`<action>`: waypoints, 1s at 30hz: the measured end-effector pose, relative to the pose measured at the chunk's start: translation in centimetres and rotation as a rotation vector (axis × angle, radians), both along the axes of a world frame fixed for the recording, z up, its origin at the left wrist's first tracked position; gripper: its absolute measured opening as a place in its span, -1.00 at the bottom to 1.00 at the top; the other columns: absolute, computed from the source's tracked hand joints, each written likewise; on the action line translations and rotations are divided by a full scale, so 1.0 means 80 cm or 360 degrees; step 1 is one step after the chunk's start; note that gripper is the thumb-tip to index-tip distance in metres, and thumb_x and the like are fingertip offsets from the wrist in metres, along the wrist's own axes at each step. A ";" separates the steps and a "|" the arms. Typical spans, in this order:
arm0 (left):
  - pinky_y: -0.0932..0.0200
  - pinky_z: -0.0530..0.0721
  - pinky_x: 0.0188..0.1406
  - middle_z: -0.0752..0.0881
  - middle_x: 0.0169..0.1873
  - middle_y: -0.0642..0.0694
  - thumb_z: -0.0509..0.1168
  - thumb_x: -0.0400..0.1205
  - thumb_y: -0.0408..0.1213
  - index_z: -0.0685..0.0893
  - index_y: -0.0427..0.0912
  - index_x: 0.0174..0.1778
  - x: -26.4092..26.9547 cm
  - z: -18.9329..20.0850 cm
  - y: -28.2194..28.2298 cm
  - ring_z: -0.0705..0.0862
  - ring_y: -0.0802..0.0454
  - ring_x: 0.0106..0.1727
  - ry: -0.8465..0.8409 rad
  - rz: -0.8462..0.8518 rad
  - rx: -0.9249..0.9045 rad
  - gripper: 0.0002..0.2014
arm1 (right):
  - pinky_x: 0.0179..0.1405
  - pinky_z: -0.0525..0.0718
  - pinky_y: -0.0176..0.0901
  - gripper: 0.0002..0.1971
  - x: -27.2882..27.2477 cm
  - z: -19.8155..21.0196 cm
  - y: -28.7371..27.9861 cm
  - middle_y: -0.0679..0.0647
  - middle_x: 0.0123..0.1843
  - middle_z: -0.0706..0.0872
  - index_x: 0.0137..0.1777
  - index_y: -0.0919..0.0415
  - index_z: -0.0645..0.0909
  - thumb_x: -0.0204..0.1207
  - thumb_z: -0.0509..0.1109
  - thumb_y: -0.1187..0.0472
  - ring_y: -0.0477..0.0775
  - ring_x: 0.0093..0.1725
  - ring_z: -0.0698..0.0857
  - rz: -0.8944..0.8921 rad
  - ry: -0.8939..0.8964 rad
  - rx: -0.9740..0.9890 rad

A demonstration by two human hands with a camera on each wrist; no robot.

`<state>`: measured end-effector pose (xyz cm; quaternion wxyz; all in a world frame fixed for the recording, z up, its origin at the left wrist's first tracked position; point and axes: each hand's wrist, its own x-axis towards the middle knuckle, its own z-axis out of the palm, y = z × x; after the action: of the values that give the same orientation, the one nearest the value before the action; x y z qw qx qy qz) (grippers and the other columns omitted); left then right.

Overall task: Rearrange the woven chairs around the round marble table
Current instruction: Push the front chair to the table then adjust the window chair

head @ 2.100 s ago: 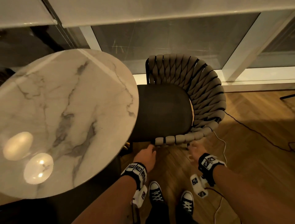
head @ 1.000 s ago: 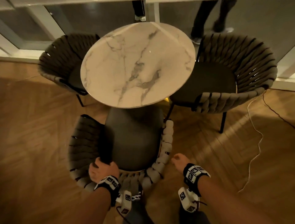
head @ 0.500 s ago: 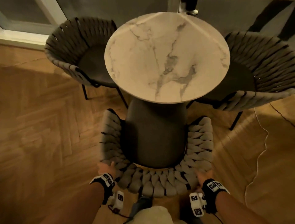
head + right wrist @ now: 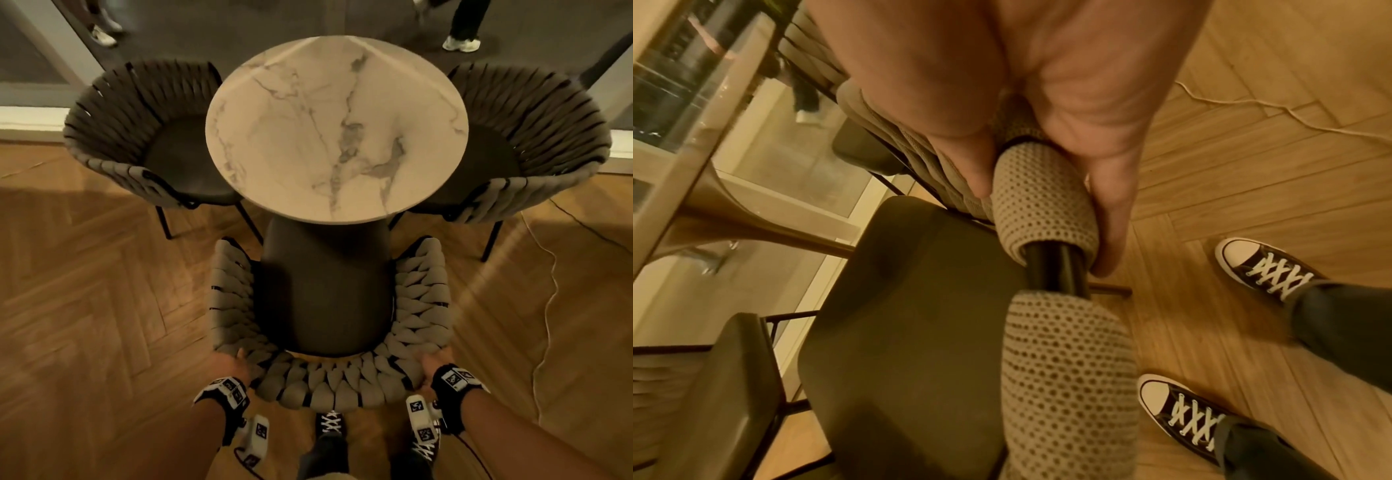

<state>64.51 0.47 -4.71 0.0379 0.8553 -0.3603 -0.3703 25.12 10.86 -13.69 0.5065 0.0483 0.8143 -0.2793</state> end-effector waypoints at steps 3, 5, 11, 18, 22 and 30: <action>-0.03 0.48 -0.28 0.60 -0.25 -0.30 0.27 0.73 -0.18 0.60 -0.53 0.20 0.000 -0.004 -0.002 0.54 -0.20 -0.30 0.0004 -0.0072 0.0079 -0.60 | 0.05 0.65 0.64 -0.20 -0.025 -0.060 0.010 0.31 0.38 0.61 0.49 0.04 0.35 0.25 0.57 0.00 0.46 0.20 0.66 0.0066 0.0061 0.0018; -0.02 0.52 -0.23 0.61 -0.24 -0.31 0.28 0.73 -0.18 0.60 -0.50 0.17 -0.003 -0.001 0.000 0.58 -0.23 -0.20 0.0037 -0.0065 0.0092 -0.63 | 0.12 0.65 0.59 -0.14 -0.023 -0.051 0.005 0.33 0.41 0.58 0.54 0.05 0.30 0.24 0.60 0.02 0.47 0.24 0.64 0.0054 0.0136 0.0041; -0.13 0.63 -0.09 0.71 0.05 -0.45 0.25 0.72 -0.07 0.60 -0.53 0.18 -0.006 -0.001 0.005 0.71 -0.35 0.03 -0.0056 -0.0203 0.0122 -0.53 | 0.16 0.68 0.50 -0.16 -0.024 -0.029 0.001 0.33 0.38 0.62 0.52 0.14 0.36 0.23 0.61 0.06 0.45 0.24 0.66 0.0130 0.0261 0.0058; -0.24 0.80 -0.09 0.75 0.05 -0.37 0.41 0.62 -0.09 0.63 -0.37 0.17 0.010 -0.012 0.009 0.75 -0.32 -0.06 0.0183 0.0000 -0.0024 -0.61 | 0.12 0.68 0.47 -0.28 0.015 0.046 0.000 0.34 0.41 0.57 0.54 0.13 0.30 0.43 0.51 0.05 0.48 0.25 0.62 0.0063 0.0368 -0.0060; -0.06 0.82 -0.29 0.69 -0.14 -0.15 0.50 0.51 0.02 0.52 -0.15 0.00 0.037 -0.013 0.008 0.74 -0.15 -0.23 0.0253 0.0029 0.0001 -0.61 | -0.25 0.74 0.52 -0.18 0.024 0.046 0.006 0.34 0.42 0.52 0.55 0.09 0.25 0.34 0.56 0.02 0.52 0.13 0.64 -0.0034 0.0169 0.0084; -0.15 0.81 -0.13 0.79 -0.25 -0.19 0.39 0.61 0.03 0.68 -0.18 -0.16 0.038 -0.011 0.004 0.77 -0.20 -0.25 0.0099 -0.0325 0.0028 -0.70 | -0.52 0.73 0.39 -0.48 0.065 0.047 0.021 0.41 0.41 0.58 0.50 0.21 0.40 0.59 0.43 0.12 0.57 0.24 0.64 -0.0150 -0.0307 0.0101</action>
<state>67.56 0.77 -5.55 0.0036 0.8026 -0.4409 -0.4018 30.31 12.52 -9.93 0.5672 0.1291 0.7669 -0.2709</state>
